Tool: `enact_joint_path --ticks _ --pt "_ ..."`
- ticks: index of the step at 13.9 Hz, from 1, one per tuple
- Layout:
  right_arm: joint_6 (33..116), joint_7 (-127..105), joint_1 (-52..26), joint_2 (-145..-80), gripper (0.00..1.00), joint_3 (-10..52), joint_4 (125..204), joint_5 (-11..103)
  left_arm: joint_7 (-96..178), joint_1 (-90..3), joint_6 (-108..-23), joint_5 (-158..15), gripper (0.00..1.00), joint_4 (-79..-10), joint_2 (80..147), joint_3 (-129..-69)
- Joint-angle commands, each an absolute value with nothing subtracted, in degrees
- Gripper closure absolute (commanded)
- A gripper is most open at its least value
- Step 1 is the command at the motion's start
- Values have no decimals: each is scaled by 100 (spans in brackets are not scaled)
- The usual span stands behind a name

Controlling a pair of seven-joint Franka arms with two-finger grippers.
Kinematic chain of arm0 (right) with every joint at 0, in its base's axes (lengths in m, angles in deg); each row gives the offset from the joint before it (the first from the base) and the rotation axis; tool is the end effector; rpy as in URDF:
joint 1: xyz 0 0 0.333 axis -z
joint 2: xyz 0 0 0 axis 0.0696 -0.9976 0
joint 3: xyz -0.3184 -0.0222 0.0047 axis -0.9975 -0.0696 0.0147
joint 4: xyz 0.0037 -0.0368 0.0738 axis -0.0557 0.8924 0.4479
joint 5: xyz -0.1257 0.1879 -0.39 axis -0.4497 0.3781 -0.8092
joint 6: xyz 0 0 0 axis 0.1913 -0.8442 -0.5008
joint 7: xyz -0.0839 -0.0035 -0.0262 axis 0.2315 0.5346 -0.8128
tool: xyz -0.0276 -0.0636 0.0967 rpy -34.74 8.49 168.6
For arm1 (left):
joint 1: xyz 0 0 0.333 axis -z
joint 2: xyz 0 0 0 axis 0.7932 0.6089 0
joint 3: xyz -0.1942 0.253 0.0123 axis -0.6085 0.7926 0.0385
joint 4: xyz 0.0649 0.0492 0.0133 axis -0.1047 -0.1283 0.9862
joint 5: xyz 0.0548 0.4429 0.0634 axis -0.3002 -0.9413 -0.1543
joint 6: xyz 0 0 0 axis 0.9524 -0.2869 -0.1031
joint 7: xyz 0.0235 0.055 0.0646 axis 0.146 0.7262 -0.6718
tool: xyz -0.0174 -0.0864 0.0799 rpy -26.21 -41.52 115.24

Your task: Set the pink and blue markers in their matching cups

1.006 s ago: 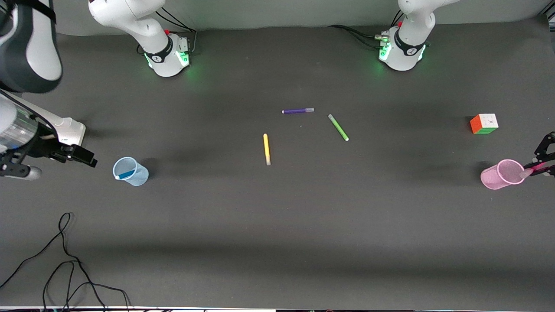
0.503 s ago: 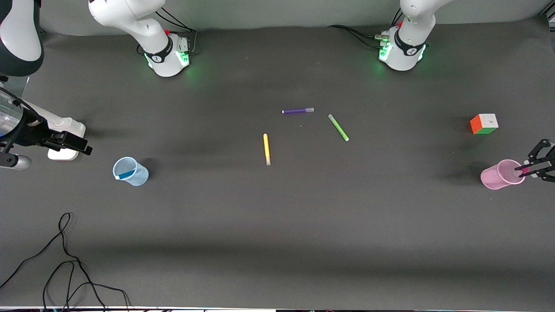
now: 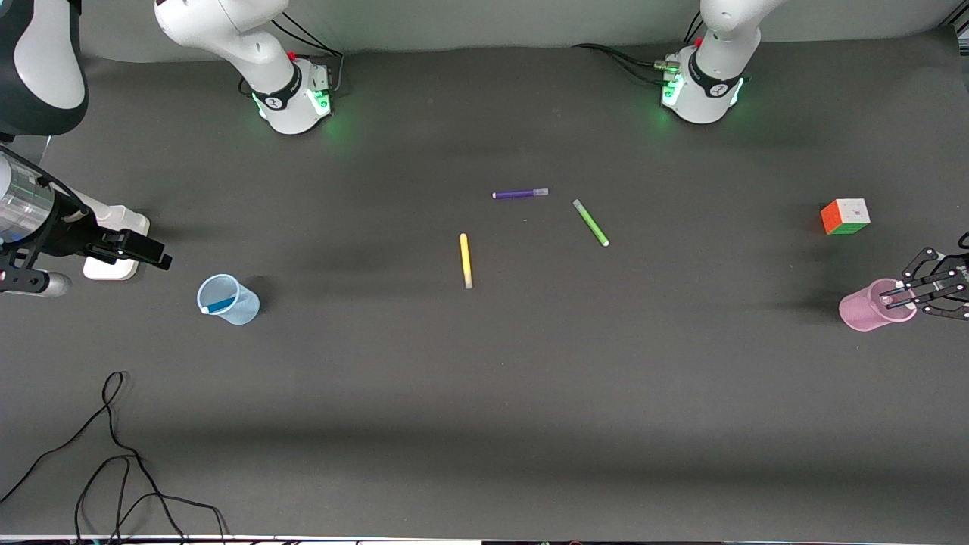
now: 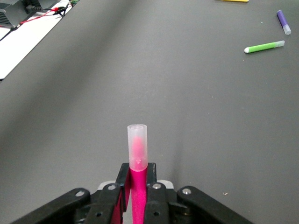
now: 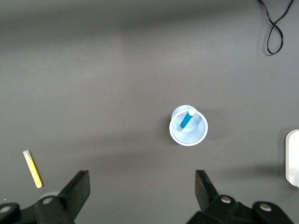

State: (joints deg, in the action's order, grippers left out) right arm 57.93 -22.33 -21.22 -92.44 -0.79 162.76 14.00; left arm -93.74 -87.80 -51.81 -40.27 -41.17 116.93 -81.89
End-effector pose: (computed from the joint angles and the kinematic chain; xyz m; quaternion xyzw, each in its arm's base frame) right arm 0.6354 -0.0092 0.5322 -0.9962 0.0809 0.0103 0.0313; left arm 0.6013 0.3343 0.2563 0.7307 -0.5759 0.2864 0.2289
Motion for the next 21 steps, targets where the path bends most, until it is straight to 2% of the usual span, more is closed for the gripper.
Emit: enact_joint_path --ticks 1,7,8,9,16,18,21 --pt "5735 -2142 -2211 -9267 0 -125 16227 1486 -9897 -9063 -5073 -3729 100 -4147 11873 -8275" --pt "5726 -2107 -2255 -9276 0 -134 16236 1486 -10109 -9265 -4932 -3509 100 -4086 12259 -8283" --pt "5726 -2090 -2246 -9276 0 -143 16236 1486 -10118 -9265 -4836 -3500 26 -4025 12329 -8283" --pt "5726 -2081 -2246 -9276 0 -143 16236 1486 -10110 -9265 -4774 -3500 2 -3955 12391 -8292" --pt "5726 -2063 -2237 -9294 0 -160 16245 1460 -9296 -9195 -4677 -3543 1 -3498 12287 -8292" --pt "5735 -2046 -2229 -9294 0 -178 16254 1451 -8549 -9038 -4545 -3657 1 -3330 12006 -8283" --pt "5735 -2045 -2220 -9294 0 -186 16254 1416 -6741 -8573 -4589 -4402 1 -3339 11138 -8283"
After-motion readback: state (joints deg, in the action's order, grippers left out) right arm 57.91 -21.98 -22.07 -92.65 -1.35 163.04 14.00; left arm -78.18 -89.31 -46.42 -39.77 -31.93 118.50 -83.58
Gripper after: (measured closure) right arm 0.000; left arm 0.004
